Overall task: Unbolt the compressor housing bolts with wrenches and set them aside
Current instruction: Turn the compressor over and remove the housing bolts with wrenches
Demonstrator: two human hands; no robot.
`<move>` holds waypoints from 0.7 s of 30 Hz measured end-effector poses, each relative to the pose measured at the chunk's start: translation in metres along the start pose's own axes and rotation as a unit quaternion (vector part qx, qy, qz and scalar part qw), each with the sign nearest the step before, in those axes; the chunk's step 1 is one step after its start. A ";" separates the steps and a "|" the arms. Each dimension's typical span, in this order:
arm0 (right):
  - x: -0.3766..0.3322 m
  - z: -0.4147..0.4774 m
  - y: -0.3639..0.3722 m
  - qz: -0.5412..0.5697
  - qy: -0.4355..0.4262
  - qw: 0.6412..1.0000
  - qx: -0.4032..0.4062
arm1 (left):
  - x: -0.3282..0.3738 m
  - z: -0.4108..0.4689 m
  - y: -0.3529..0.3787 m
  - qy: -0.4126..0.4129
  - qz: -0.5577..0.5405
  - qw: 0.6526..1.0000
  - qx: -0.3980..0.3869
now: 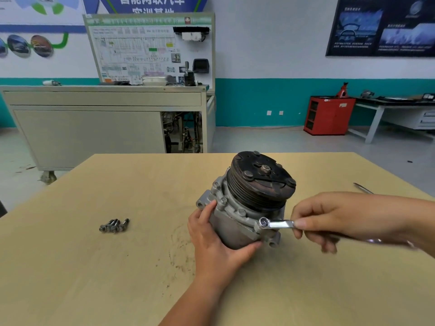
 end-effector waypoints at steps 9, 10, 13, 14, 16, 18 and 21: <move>0.001 -0.013 0.061 0.282 0.016 0.949 -0.139 | -0.001 0.000 -0.001 0.008 -0.002 1.000 0.008; 0.000 -0.011 0.060 0.296 0.016 0.947 -0.124 | -0.001 -0.001 -0.001 0.008 -0.001 1.000 0.007; -0.007 -0.008 0.062 0.307 0.001 0.945 -0.115 | -0.002 -0.001 -0.001 0.008 0.003 1.000 0.006; -0.007 -0.007 0.062 0.305 0.003 0.945 -0.119 | -0.002 -0.001 -0.001 0.007 0.003 1.000 0.006; -0.003 -0.007 0.057 0.256 0.022 0.958 -0.128 | -0.002 -0.001 -0.001 0.005 -0.001 1.000 0.005; 0.002 -0.003 0.036 0.120 0.034 0.988 -0.089 | -0.002 0.000 -0.001 0.001 -0.007 1.000 0.004; -0.007 0.000 -0.006 -0.076 -0.021 0.996 0.042 | -0.002 0.000 -0.001 -0.004 -0.012 1.000 0.004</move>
Point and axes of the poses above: each hand's wrist, its own z-axis towards the middle knuckle, its own y-axis out of the palm, x = y × z, the point moved 9 cm from there along z, towards the middle knuckle, and after that the axes turned 9 degrees about y, right-handed, at the moved point
